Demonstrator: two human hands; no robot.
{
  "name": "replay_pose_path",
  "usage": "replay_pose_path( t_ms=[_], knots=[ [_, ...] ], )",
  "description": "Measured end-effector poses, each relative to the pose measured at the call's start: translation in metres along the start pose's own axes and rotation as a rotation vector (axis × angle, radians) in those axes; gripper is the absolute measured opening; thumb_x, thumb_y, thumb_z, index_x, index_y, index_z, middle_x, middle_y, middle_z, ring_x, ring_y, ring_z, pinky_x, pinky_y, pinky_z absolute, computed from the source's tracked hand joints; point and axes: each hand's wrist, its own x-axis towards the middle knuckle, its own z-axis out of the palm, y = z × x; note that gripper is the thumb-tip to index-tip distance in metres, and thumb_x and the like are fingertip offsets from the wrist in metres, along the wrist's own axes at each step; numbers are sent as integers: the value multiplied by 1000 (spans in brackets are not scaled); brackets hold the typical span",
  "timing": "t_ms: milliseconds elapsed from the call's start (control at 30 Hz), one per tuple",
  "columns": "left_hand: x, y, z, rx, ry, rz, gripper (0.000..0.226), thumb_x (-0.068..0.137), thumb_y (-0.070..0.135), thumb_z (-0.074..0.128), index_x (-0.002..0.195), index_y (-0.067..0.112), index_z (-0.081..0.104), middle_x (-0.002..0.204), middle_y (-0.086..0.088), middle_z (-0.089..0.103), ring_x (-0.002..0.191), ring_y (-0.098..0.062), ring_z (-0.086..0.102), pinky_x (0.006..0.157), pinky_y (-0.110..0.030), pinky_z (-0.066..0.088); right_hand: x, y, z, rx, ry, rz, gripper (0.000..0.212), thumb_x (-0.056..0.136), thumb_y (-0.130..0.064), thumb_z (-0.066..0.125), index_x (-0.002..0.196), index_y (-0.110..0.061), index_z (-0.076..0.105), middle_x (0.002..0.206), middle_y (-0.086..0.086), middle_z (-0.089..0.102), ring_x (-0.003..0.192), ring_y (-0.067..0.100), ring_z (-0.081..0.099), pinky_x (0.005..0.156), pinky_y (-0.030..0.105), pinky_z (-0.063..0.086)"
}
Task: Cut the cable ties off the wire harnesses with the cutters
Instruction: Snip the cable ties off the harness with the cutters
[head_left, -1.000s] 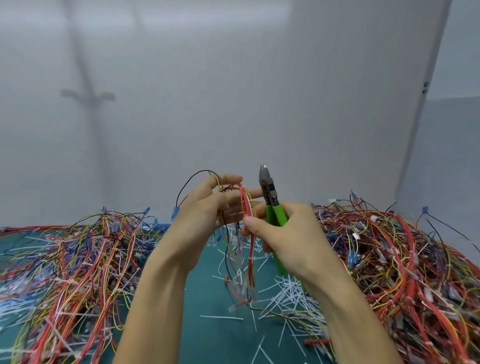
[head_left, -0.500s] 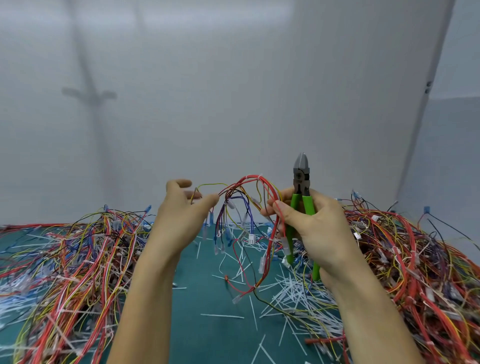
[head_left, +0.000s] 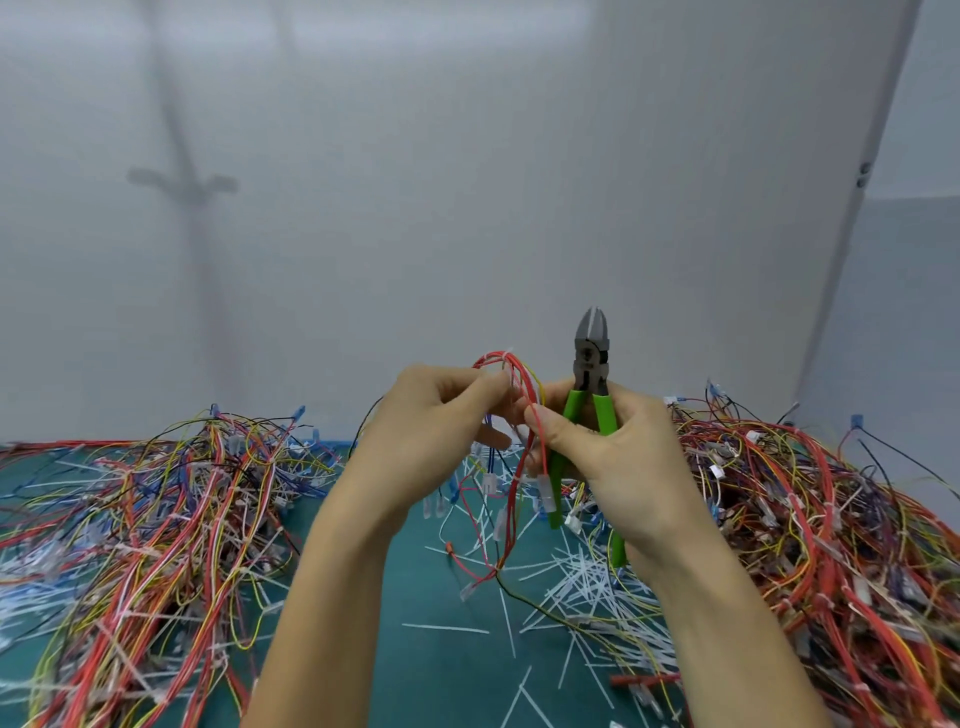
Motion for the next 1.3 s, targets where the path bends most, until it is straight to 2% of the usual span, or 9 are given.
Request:
replay_pose_path(
  t_ms=[167,300,400,567,667,800,933,1100,1300],
  knots=[
    [-1,-5,-6,-155,-231,15,39,93,-8,47,114,17,69,101,-9,74,87,-23,72,82,-31,59,2,3,1,36,46,-8,11,90,-2,67,85,-12,70,61,-1,67,55,13,65,59,26,56],
    [-1,-11,-10,-186,-323,111,48,87,3,68,119,39,67,83,9,66,86,-14,70,78,-22,56,1,2,2,42,58,-17,12,92,-5,65,90,-14,72,70,8,73,64,18,71,62,26,59],
    [2,-19,-13,-200,-360,117,55,82,9,72,125,43,63,88,-4,54,84,-16,60,82,-25,52,1,2,3,-1,35,-34,16,94,-6,62,91,-19,72,71,7,73,67,17,71,66,27,60],
    [3,-29,-16,-196,-425,89,65,87,-4,65,138,34,52,90,-9,65,87,-14,64,85,-32,54,3,2,0,-278,33,-77,13,96,-17,60,89,-23,69,65,-3,69,68,12,68,77,38,59],
    [6,-30,-12,-240,-390,79,63,87,-5,64,137,32,53,89,-8,65,85,-14,64,80,-25,53,1,1,0,-395,44,-106,11,95,-29,59,94,-23,69,73,0,68,75,24,66,78,51,55],
    [9,-34,-10,-367,-267,20,66,83,-1,67,141,26,49,89,-2,68,86,-16,70,80,-26,57,-2,-6,4,-451,155,-162,21,95,-43,53,86,-28,65,82,-6,67,71,14,64,71,43,55],
    [12,-36,-14,-481,-146,-14,67,80,-1,69,139,25,50,91,-2,72,92,-20,72,81,-30,59,-7,-18,2,-511,239,-198,47,91,-58,42,81,-18,64,68,6,62,65,18,59,65,42,51],
    [13,-35,-14,-532,-67,-20,67,82,-4,67,141,18,47,102,-4,76,89,-20,73,79,-26,59,-11,-26,-5,-798,8,-79,73,77,-80,19,75,-19,60,60,2,58,60,17,56,54,32,38],
    [14,-31,-9,-585,13,0,79,66,8,74,140,11,48,102,-3,76,90,-20,74,71,-21,57,-9,-7,-2,-968,-179,49,71,94,-64,15,80,-12,62,83,9,65,85,28,59,80,39,45]
  ],
)
